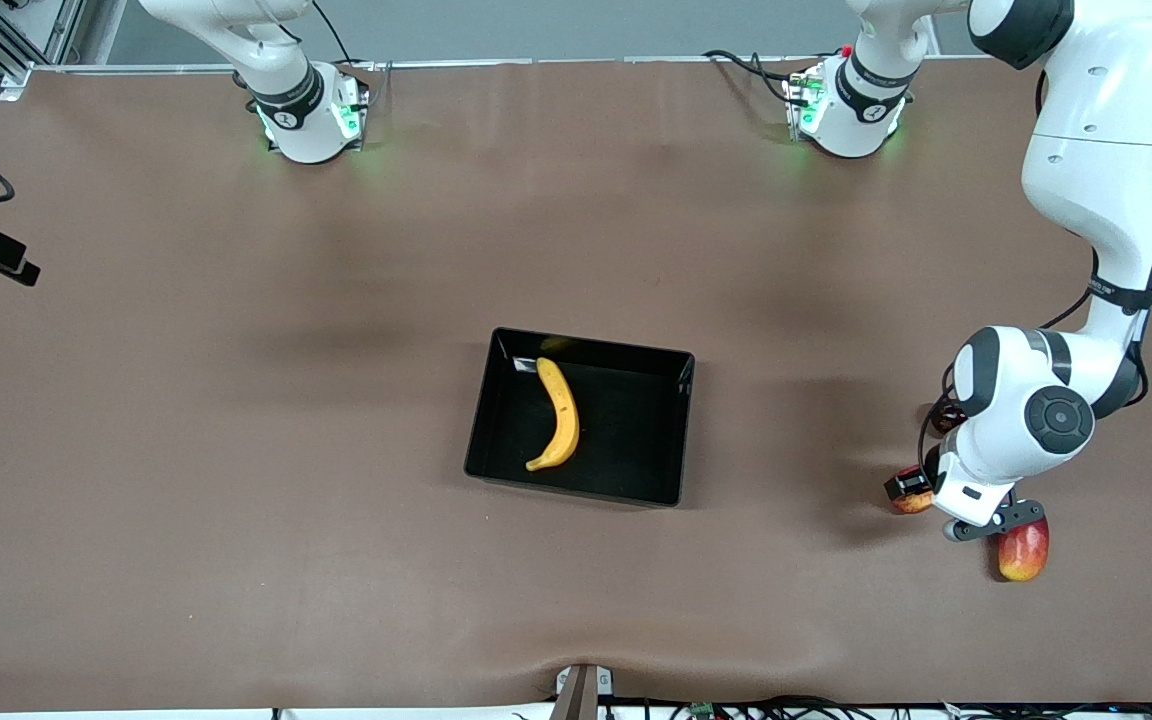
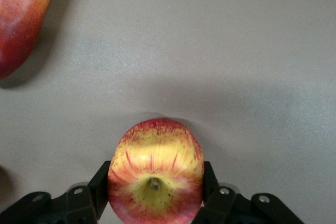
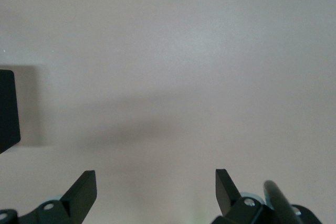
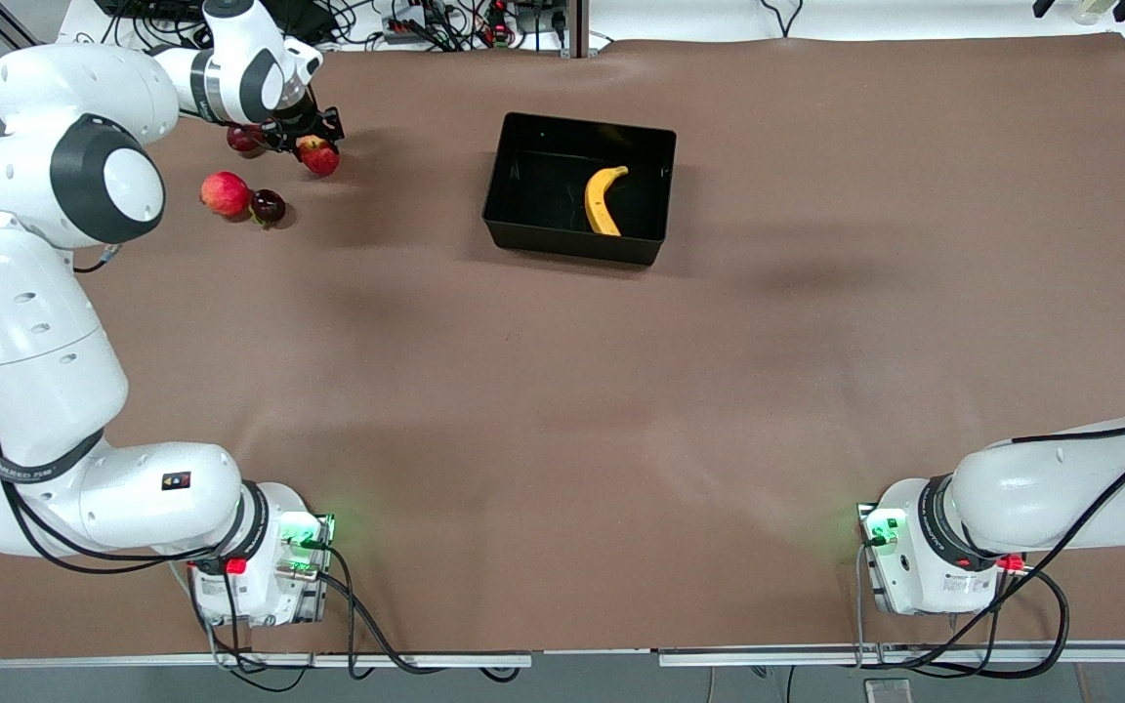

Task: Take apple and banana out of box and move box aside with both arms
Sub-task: 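Open the left gripper to release the apple on the table, then move the left gripper into the tray and grasp the banana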

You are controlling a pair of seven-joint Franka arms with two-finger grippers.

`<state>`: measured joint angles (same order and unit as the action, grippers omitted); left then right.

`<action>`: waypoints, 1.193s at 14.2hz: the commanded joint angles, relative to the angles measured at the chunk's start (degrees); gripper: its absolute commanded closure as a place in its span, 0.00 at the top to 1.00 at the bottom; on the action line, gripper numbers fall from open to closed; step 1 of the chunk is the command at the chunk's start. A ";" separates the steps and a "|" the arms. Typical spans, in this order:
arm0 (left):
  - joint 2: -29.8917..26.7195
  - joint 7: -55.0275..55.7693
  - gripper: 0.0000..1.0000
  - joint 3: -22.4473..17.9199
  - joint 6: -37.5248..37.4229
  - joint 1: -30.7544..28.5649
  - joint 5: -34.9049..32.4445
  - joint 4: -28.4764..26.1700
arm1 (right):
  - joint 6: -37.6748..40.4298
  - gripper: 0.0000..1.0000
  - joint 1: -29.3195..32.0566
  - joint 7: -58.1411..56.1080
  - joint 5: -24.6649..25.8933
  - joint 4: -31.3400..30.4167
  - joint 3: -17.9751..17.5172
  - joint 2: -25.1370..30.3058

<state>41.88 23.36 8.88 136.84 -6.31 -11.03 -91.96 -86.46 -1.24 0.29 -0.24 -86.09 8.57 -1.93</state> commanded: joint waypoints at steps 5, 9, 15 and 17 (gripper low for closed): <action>-6.27 -0.07 1.00 1.05 -2.34 -0.46 0.57 0.99 | 0.41 1.00 0.28 -0.03 -0.64 0.93 -0.04 -0.36; -11.99 0.54 1.00 5.96 -8.85 -0.28 0.75 1.52 | 0.32 1.00 0.19 -0.03 -0.55 0.93 0.04 -0.70; -13.06 20.03 1.00 17.31 -14.50 4.44 -0.22 1.69 | 0.32 1.00 0.28 -0.03 -0.55 0.93 0.04 -1.32; -10.52 24.87 1.00 17.14 -14.40 10.15 -0.22 4.14 | 0.32 1.00 0.36 -0.12 -0.55 1.02 0.04 -1.32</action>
<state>29.17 44.06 26.31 122.33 -0.36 -11.00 -89.91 -86.47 -1.22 0.29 -0.24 -86.10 8.65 -2.94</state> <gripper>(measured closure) 0.000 0.000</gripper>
